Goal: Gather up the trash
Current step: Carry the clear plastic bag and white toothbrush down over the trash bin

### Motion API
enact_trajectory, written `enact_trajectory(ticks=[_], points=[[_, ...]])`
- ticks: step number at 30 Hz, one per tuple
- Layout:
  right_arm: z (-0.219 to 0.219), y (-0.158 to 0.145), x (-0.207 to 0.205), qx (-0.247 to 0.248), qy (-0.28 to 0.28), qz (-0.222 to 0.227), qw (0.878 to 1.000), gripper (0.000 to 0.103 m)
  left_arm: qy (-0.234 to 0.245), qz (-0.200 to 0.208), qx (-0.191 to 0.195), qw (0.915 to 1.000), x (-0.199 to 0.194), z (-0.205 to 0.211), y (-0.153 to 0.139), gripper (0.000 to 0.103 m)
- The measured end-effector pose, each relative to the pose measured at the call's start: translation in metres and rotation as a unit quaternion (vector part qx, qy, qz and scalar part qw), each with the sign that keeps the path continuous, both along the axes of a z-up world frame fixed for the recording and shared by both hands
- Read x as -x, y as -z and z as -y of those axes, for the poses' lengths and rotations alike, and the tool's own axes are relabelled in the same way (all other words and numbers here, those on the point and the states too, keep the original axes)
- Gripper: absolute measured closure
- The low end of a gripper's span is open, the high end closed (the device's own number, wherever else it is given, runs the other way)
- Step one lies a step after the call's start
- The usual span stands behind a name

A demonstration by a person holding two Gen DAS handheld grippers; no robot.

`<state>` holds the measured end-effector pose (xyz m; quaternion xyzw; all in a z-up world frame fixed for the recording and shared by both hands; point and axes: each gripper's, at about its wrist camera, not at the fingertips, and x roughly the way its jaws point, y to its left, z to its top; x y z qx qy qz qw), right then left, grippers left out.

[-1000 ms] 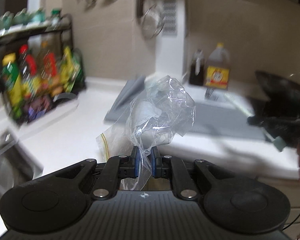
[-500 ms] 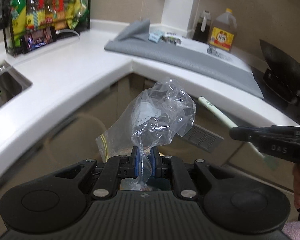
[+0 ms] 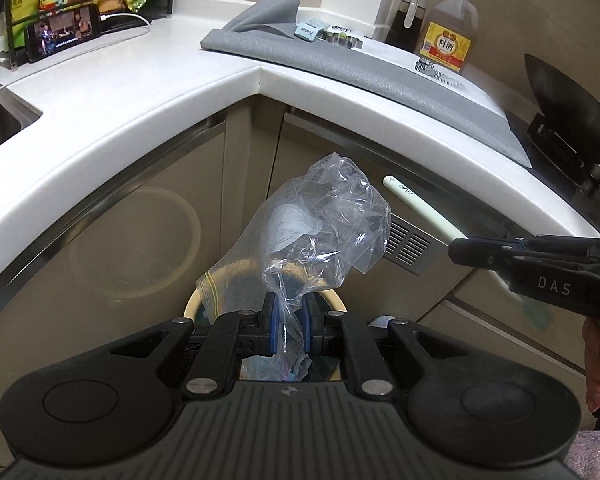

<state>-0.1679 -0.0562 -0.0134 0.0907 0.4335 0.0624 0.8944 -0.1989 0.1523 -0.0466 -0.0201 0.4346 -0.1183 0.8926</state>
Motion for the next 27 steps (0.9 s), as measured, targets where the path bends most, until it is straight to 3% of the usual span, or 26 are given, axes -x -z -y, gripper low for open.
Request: enact_trajectory(ticks=[13, 27], points=[[-0.005, 0.018, -0.021, 0.011, -0.008, -0.025, 1.0, 0.089, 0.004, -0.031, 0.0, 0.9995, -0.024, 0.006, 0.02, 0.091], [-0.014, 0.063, -0.058, 0.011, -0.028, -0.084, 0.996, 0.089, 0.001, -0.098, -0.014, 0.9951, -0.066, 0.009, 0.077, 0.091]])
